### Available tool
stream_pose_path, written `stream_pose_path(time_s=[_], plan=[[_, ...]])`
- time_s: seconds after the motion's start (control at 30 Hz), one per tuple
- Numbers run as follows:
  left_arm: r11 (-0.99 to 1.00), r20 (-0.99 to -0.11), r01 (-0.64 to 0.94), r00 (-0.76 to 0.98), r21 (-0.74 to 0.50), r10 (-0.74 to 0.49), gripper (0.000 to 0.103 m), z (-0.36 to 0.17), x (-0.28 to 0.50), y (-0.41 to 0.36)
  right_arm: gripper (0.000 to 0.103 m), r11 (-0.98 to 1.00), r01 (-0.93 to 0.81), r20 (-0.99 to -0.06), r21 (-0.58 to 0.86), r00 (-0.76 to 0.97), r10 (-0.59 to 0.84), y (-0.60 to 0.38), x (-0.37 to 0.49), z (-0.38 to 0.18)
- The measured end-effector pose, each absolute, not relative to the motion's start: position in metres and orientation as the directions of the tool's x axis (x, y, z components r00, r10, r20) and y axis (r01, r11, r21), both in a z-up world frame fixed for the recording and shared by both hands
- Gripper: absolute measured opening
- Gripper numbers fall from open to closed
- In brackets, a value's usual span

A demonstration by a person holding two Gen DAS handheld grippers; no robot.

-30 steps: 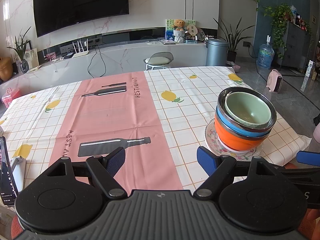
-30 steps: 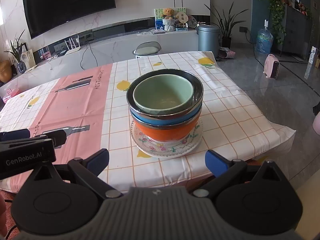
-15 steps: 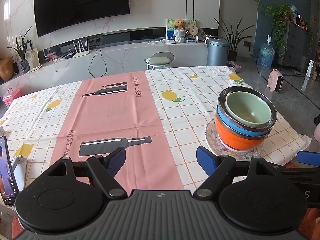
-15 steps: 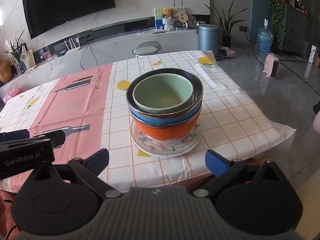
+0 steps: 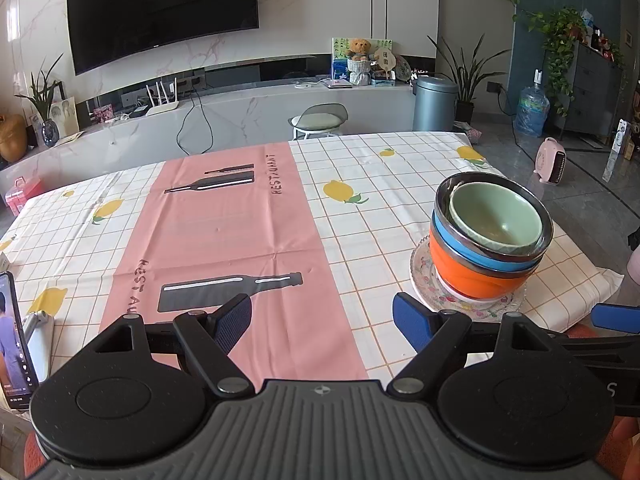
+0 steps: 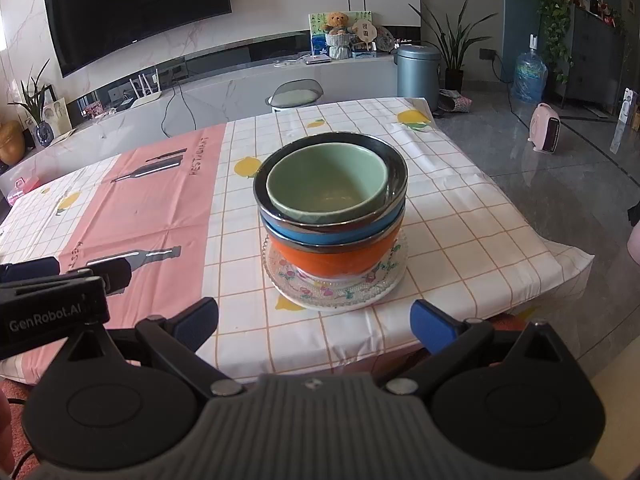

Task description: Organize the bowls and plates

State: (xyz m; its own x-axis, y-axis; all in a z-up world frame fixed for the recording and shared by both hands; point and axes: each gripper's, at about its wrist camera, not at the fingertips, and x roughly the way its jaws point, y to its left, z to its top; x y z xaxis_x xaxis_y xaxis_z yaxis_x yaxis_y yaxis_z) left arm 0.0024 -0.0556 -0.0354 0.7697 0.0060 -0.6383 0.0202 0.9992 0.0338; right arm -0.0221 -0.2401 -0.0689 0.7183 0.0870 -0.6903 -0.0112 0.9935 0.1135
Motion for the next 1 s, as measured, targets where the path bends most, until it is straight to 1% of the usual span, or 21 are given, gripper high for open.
stream_pose_path(time_s=[1.0], plan=[[0.999,-0.628,0.020,0.778,0.030,0.003,0.094,-0.0321,0.0008,-0.0538,0.100,0.992,-0.021,-0.707,0.123,0.700,0.102,-0.2393,-0.0197,-0.0701]])
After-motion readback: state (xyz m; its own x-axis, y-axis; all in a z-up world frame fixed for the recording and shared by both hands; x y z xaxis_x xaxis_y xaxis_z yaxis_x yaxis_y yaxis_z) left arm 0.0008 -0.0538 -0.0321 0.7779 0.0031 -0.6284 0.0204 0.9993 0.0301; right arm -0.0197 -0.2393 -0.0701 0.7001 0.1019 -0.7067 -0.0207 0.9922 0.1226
